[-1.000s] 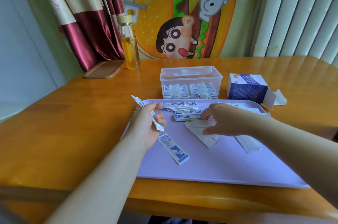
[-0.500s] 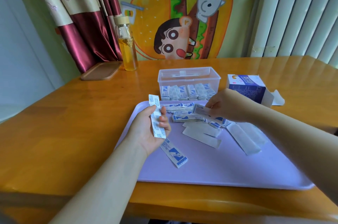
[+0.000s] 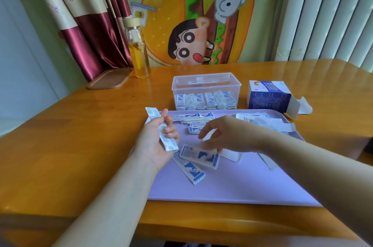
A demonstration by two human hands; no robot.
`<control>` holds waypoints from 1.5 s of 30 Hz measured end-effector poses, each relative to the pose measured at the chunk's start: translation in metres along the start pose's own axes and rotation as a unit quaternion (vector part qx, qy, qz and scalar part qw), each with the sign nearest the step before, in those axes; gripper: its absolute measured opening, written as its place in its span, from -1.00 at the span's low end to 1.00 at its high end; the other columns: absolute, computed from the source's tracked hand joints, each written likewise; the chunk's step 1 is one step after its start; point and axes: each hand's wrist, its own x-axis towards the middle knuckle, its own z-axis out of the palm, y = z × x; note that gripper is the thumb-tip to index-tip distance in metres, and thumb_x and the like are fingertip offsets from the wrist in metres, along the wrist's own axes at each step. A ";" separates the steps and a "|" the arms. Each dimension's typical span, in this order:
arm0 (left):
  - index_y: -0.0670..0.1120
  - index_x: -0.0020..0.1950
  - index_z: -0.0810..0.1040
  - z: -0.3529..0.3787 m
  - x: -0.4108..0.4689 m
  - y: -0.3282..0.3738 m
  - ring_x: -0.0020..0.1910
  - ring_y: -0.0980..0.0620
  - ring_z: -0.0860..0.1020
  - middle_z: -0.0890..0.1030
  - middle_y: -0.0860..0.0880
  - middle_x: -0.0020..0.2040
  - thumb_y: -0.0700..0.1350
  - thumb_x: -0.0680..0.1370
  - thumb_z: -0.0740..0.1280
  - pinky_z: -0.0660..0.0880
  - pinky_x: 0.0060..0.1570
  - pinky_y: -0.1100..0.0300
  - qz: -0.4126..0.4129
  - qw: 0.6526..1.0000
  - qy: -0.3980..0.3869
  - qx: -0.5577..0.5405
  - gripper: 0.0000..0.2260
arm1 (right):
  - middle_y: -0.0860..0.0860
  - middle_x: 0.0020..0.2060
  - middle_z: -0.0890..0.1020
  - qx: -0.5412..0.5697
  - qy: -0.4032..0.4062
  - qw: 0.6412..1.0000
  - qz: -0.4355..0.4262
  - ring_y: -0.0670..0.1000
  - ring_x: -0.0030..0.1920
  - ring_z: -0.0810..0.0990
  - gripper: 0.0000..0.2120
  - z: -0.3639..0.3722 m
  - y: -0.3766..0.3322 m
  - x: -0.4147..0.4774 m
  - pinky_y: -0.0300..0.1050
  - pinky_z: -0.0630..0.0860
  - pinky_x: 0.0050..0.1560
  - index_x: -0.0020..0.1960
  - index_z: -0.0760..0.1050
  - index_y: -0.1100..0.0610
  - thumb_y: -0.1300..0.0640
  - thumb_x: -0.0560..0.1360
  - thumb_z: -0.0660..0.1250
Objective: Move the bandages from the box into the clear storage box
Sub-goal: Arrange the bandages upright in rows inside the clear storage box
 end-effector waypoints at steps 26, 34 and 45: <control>-0.06 0.21 0.45 0.001 -0.006 0.002 -0.57 0.18 0.26 0.47 0.04 -0.33 -0.21 0.61 0.15 0.23 -0.56 0.39 -0.035 0.999 -0.014 -0.003 -0.79 | -0.19 -0.17 0.49 -0.302 -0.098 0.945 0.075 -0.11 -0.12 0.48 -0.46 -0.043 0.009 0.006 -0.21 0.40 -0.07 0.17 0.49 -0.03 -0.24 0.29 0.46; -0.06 0.24 0.44 0.006 -0.004 0.000 -0.57 0.19 0.27 0.46 0.03 -0.30 -0.22 0.61 0.14 0.23 -0.55 0.39 -0.041 0.999 -0.030 0.004 -0.76 | 0.12 0.05 0.63 -0.327 -0.082 0.939 0.067 0.10 0.07 0.58 -0.39 -0.030 0.011 0.015 -0.02 0.49 0.12 0.16 0.55 0.21 -0.24 0.32 0.42; -0.06 0.23 0.45 0.004 -0.003 -0.001 -0.55 0.20 0.27 0.46 0.04 -0.31 -0.21 0.61 0.15 0.23 -0.54 0.39 -0.043 0.999 -0.028 0.006 -0.77 | -0.02 -0.01 0.64 -0.316 -0.110 0.941 0.055 -0.01 -0.02 0.57 -0.53 -0.034 0.004 0.014 -0.21 0.42 -0.06 0.12 0.58 0.08 -0.17 0.33 0.46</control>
